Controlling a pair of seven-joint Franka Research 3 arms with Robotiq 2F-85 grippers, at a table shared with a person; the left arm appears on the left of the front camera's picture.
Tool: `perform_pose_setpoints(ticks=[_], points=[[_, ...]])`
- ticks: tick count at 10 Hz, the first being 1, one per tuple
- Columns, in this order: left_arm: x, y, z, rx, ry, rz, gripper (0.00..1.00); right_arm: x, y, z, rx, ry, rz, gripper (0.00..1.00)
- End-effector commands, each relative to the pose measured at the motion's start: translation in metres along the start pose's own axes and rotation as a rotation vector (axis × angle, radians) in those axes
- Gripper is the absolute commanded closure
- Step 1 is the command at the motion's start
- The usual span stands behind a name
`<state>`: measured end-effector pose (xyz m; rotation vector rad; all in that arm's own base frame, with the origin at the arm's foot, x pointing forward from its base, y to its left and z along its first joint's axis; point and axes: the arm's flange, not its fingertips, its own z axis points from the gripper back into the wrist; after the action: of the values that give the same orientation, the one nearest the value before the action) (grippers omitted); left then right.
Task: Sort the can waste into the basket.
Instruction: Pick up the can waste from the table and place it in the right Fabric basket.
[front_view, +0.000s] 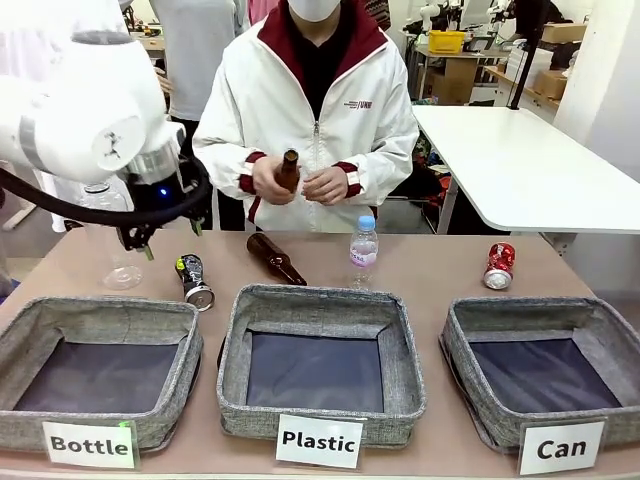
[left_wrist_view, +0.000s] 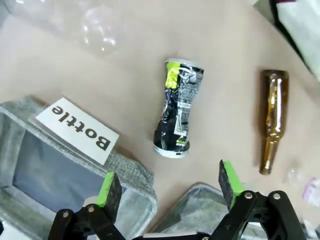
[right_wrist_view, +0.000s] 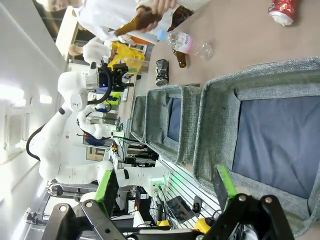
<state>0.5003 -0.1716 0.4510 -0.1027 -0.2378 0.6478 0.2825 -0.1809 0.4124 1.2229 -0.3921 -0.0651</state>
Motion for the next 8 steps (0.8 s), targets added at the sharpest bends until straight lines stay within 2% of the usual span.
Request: perform_pose_setpoints(ticks=[1, 2, 5, 6, 8], points=[[0.015, 0.056, 0.058, -0.109, 0.071, -0.17, 0.0, 0.003, 0.0, 0.0, 0.019, -0.014, 0.028, 0.0], [0.014, 0.114, 0.097, -0.162, 0.087, -0.299, 0.0, 0.003, 0.0, 0.0, 0.019, -0.014, 0.028, 0.0], [0.02, 0.268, 0.183, -0.315, 0.079, -0.426, 0.0, 0.003, 0.0, 0.0, 0.019, -0.014, 0.028, 0.0], [0.027, 0.309, 0.199, -0.409, 0.069, -0.456, 0.0, 0.003, 0.0, 0.0, 0.019, -0.014, 0.028, 0.0], [0.05, 0.362, 0.203, -0.534, 0.065, -0.478, 0.0, 0.003, 0.0, 0.0, 0.019, -0.014, 0.028, 0.0]])
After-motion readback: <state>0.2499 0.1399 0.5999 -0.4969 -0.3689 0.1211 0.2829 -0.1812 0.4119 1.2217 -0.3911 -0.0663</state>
